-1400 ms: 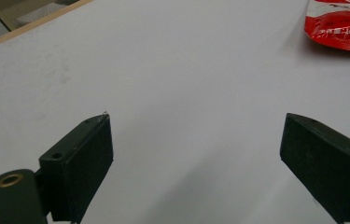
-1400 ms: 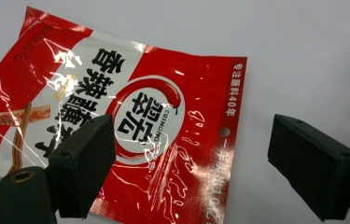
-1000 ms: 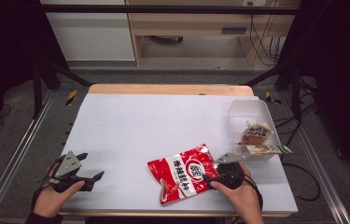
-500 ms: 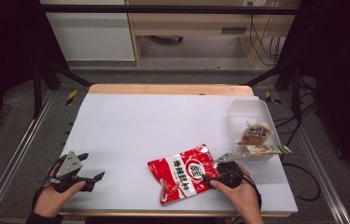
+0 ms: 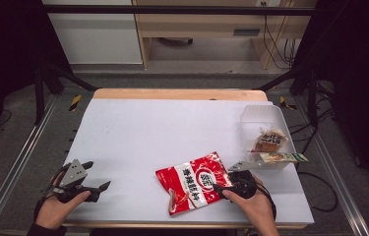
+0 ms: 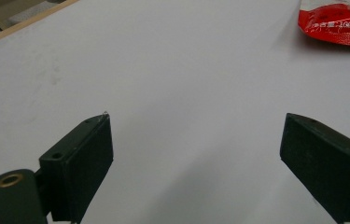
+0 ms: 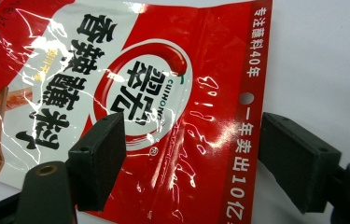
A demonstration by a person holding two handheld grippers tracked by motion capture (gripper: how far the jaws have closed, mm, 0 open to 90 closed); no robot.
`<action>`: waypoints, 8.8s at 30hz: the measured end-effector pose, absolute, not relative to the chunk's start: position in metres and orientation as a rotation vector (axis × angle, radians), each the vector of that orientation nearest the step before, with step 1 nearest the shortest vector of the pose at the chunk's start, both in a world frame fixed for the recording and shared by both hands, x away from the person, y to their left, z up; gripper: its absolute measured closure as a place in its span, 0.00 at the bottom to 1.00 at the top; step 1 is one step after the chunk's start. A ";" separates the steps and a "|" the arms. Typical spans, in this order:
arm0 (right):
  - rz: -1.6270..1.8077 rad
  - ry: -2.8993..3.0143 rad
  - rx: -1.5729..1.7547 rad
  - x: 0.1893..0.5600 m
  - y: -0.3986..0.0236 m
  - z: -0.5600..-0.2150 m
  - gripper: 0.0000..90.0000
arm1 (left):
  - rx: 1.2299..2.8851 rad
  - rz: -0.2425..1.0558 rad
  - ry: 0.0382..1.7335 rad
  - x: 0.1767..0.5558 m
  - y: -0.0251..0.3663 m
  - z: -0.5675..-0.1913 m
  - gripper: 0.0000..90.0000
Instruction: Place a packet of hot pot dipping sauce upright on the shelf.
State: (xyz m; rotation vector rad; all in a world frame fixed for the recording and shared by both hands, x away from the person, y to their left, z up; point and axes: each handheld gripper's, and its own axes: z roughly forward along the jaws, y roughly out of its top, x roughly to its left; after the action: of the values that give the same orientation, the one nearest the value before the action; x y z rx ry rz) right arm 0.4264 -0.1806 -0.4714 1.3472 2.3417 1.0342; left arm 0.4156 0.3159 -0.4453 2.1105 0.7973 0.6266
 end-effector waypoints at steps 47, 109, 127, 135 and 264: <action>0.910 2.477 0.752 0.475 -0.115 -0.379 1.00 | 2.142 0.573 0.691 0.439 0.276 -0.416 0.12; 0.996 2.426 0.398 0.470 -0.038 -0.327 1.00 | 2.161 0.524 0.516 0.494 0.211 -0.351 0.52; 1.063 2.427 0.424 0.469 -0.058 -0.320 0.80 | 2.168 0.418 0.390 0.480 0.199 -0.335 1.00; 1.075 2.429 0.461 0.466 -0.077 -0.324 0.36 | 2.171 0.420 0.342 0.476 0.198 -0.331 1.00; 1.111 2.135 0.883 0.569 -0.265 -0.244 1.00 | 2.037 0.644 1.008 0.431 0.318 -0.451 0.12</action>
State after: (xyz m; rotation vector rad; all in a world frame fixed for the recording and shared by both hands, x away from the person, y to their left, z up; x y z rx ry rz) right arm 0.5690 -0.2648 -0.2436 0.8826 2.1352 1.1112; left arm 0.4311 0.3181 -0.4511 2.0375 1.0076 0.6437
